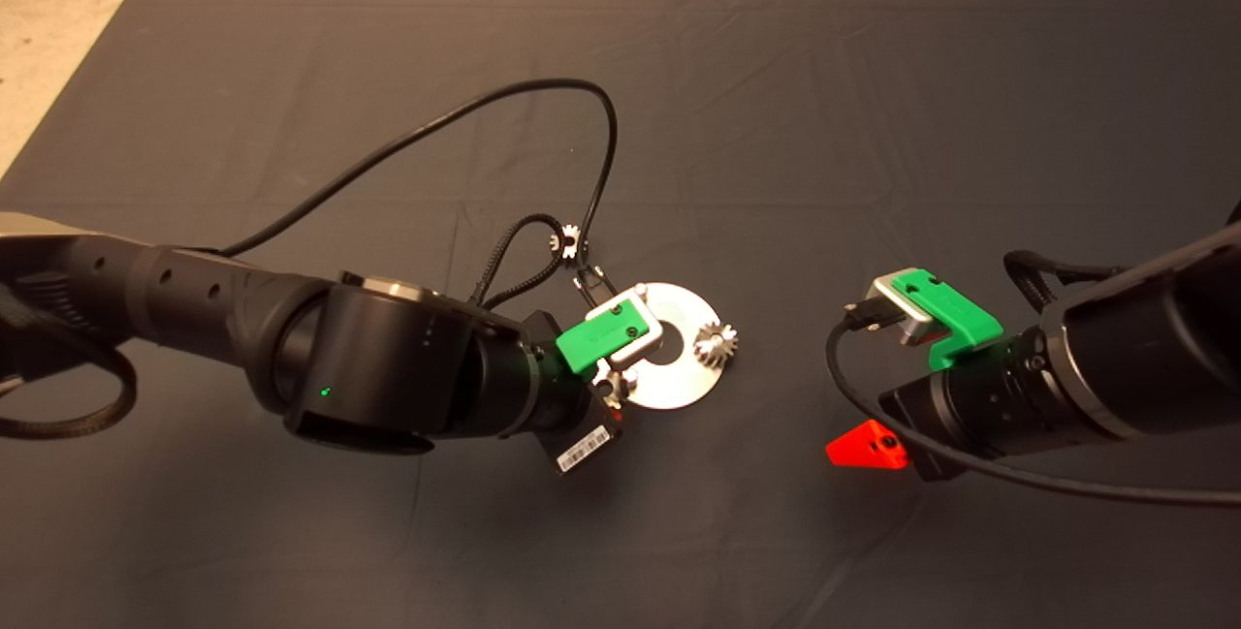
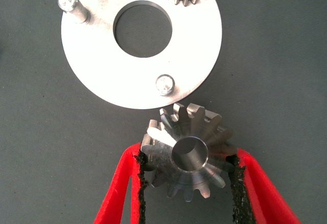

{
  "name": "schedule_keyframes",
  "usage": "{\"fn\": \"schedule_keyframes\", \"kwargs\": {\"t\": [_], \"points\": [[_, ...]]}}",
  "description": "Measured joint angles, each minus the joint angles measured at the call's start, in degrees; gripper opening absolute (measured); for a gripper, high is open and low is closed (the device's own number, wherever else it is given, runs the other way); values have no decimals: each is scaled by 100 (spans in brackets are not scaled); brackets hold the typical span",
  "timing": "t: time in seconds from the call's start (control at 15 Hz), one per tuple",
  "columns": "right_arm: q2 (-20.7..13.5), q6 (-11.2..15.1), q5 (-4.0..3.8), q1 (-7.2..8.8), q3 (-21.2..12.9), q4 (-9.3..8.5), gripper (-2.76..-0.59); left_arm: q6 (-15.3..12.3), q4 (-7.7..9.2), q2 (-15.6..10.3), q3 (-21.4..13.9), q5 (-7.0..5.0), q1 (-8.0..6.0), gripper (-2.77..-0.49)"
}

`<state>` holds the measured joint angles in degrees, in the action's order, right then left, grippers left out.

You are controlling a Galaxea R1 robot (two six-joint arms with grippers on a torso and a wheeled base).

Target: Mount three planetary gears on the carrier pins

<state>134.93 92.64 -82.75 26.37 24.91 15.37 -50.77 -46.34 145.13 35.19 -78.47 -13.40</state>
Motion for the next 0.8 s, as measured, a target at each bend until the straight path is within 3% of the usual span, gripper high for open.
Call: {"fn": "schedule_keyframes", "kwargs": {"t": [0.13,0.27,0.33,0.47,0.8], "points": [[0,2,-14,-97,-5,2,-102,6,6,56,116,0,1,-246],[0,2,-19,-376,-29,0,-102,30,4,206,302,-27,0,-246],[-2,2,-36,-416,-71,0,-102,52,4,268,366,-28,1,-246],[-64,0,-38,-361,-115,0,-102,72,4,316,449,6,0,-246],[-141,-2,-16,-350,-118,-2,-102,71,1,447,494,-38,1,-246]]}}
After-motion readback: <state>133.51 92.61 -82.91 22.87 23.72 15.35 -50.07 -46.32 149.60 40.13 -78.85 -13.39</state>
